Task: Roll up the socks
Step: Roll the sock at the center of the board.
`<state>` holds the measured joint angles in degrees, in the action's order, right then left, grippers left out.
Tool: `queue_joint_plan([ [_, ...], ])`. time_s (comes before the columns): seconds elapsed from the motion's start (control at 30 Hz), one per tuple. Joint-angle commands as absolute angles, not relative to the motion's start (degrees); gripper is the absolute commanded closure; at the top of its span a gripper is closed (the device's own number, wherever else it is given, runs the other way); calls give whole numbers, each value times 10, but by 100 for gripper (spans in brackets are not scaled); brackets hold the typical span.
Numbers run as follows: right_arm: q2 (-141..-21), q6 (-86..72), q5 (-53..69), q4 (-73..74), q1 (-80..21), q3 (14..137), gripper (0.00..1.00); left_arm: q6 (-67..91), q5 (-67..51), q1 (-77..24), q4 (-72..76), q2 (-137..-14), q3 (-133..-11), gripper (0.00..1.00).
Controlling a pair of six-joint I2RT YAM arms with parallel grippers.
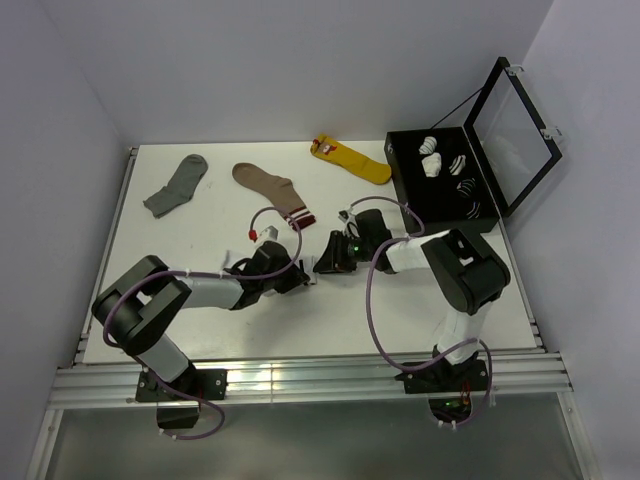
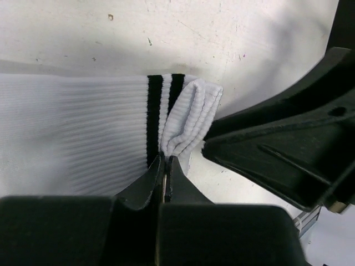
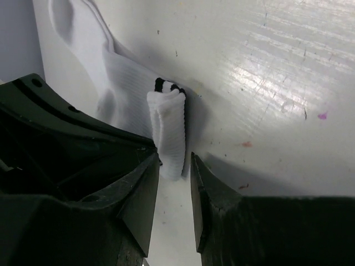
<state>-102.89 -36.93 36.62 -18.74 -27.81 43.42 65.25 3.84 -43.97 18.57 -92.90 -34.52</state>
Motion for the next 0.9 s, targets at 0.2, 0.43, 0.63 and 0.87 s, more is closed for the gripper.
queue_joint_plan([
  [0.2, -1101, -375, 388, -238, -273, 458, 63, 649, 28, -420, 159, -931, -303, 100],
  [0.43, -1136, -380, 403, -236, -274, 478, 61, 644, 16, -418, 174, -933, -299, 100],
  [0.63, -1153, -379, 410, -221, -274, 492, 68, 643, 10, -419, 183, -934, -296, 99],
  [0.87, -1135, -357, 382, -175, -275, 504, 100, 639, 8, -418, 181, -930, -301, 99],
])
